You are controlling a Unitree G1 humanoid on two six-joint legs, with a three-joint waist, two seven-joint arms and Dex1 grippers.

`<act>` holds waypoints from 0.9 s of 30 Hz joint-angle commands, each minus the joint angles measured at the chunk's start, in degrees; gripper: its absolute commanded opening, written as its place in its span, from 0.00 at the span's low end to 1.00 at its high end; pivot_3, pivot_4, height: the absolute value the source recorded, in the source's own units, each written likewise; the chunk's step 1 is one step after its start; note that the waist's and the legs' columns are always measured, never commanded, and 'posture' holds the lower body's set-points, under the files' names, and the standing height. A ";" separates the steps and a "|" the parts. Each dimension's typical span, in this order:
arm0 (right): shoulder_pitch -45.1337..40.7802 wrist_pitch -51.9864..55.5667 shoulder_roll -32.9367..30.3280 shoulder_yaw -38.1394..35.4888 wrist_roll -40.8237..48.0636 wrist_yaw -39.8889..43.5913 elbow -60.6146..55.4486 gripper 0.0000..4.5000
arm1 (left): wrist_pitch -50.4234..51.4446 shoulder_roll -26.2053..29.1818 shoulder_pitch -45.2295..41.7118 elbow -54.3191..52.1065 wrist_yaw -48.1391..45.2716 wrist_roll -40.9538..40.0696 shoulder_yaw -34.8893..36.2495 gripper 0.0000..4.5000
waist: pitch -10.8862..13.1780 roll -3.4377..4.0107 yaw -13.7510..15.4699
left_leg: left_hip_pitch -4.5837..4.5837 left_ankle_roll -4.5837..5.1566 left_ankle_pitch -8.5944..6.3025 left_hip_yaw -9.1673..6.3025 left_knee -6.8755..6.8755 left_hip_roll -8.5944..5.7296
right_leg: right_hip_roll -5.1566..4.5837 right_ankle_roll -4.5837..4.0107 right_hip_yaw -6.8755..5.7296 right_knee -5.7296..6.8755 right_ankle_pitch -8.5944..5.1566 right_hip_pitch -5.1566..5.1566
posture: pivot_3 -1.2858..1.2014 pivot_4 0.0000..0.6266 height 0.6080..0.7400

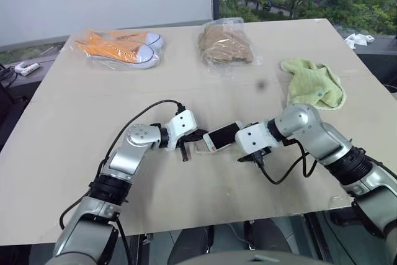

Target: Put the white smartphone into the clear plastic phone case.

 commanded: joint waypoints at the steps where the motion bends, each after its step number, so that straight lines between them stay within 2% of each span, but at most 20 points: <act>1: -2.11 3.79 -1.27 -3.24 3.00 1.91 -2.94 0.99 | -0.31 0.63 2.55 3.22 -1.20 0.32 -0.10 0.00 | 0.01 0.00 -0.02 | -0.03 0.00 0.00 0.00 0.00 0.00 | 0.00 0.00 0.04 0.00 0.00 -0.03 | 0.52 0.24 1.00; 5: -3.62 9.16 -2.05 -5.41 7.30 3.73 -4.48 0.99 | -0.92 1.54 2.80 1.69 -2.42 -0.93 1.05 0.00 | 0.02 0.00 -0.14 | -0.14 0.00 0.00 0.00 -0.02 0.00 | -0.01 0.00 0.11 -0.01 0.00 -0.16 | 0.52 0.24 1.00; 9: -5.52 11.47 -1.77 -6.80 8.99 3.00 -0.95 0.99 | -0.62 2.60 3.04 -1.15 -3.19 -2.98 3.10 0.00 | 0.04 -0.02 -0.46 | -0.27 -0.01 -0.01 0.00 -0.05 -0.01 | 0.00 0.00 0.23 0.01 0.00 -0.36 | 0.52 0.24 1.00; 17: -7.36 6.92 -1.58 -5.54 6.12 1.46 6.27 0.99 | 1.80 3.15 2.04 -8.46 -2.59 -8.66 8.70 0.00 | 0.17 -0.06 -0.07 | -0.72 -0.01 0.00 -0.02 0.00 -0.02 | -0.01 0.00 0.20 0.05 0.01 -0.79 | 0.52 0.24 1.00; 27: -11.18 -1.35 0.24 -3.46 2.97 4.21 16.82 0.99 | 6.75 8.74 5.54 -14.30 -3.77 -11.25 12.84 0.00 | 0.21 -0.05 -0.09 | -1.00 -0.02 0.01 -0.02 0.02 -0.06 | -0.04 0.00 0.11 0.03 0.01 -1.06 | 0.52 0.24 1.00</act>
